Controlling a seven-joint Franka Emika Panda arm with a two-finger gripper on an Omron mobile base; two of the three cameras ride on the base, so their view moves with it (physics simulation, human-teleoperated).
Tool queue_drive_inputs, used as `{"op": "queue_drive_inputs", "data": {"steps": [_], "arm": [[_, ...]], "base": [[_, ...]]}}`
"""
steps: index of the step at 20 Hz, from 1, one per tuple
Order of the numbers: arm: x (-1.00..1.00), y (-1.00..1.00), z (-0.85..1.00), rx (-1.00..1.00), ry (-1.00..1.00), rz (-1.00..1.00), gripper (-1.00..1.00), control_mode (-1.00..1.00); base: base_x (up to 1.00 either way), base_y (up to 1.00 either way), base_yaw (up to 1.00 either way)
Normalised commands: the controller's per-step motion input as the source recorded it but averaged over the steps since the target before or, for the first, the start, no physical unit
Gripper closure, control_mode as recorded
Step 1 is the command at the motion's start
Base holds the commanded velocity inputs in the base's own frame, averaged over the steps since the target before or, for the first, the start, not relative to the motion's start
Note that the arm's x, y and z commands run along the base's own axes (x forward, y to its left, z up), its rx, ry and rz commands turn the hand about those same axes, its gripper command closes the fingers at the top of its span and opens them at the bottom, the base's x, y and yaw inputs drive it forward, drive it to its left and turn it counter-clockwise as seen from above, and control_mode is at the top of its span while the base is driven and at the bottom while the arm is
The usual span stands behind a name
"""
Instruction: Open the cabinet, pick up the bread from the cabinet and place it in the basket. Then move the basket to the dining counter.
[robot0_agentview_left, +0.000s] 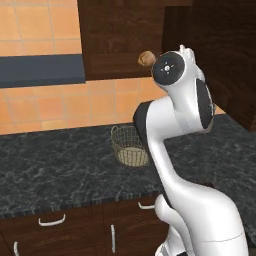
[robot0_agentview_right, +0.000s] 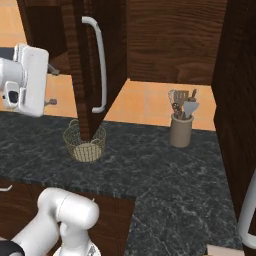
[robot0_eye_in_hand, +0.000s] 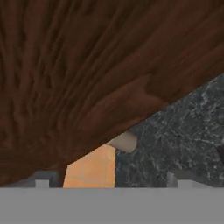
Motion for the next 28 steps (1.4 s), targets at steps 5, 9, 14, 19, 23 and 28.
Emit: {"op": "queue_drive_inputs", "data": {"steps": [5, 9, 14, 19, 23, 28], "arm": [[-0.16, 0.14, -0.10, -0.52, 0.51, 0.56, -1.00, -1.00], [-0.01, 0.00, -0.05, -0.57, 0.39, 0.64, -1.00, -1.00], [0.45, 0.00, 0.11, -0.35, 0.32, 0.52, -1.00, -1.00], [0.96, -0.05, 0.14, -0.25, 0.32, 0.29, -1.00, -1.00], [1.00, 0.00, 0.14, -0.12, 0.10, 0.06, -1.00, -1.00], [0.84, 0.00, -0.09, -0.08, -0.01, 0.08, -1.00, -1.00]], "base": [[0.00, 0.00, 0.00], [0.00, 0.00, 0.00], [0.00, 0.00, 0.00], [0.00, 0.00, 0.00], [0.00, 0.00, 0.00], [0.00, 0.00, 0.00]]}}
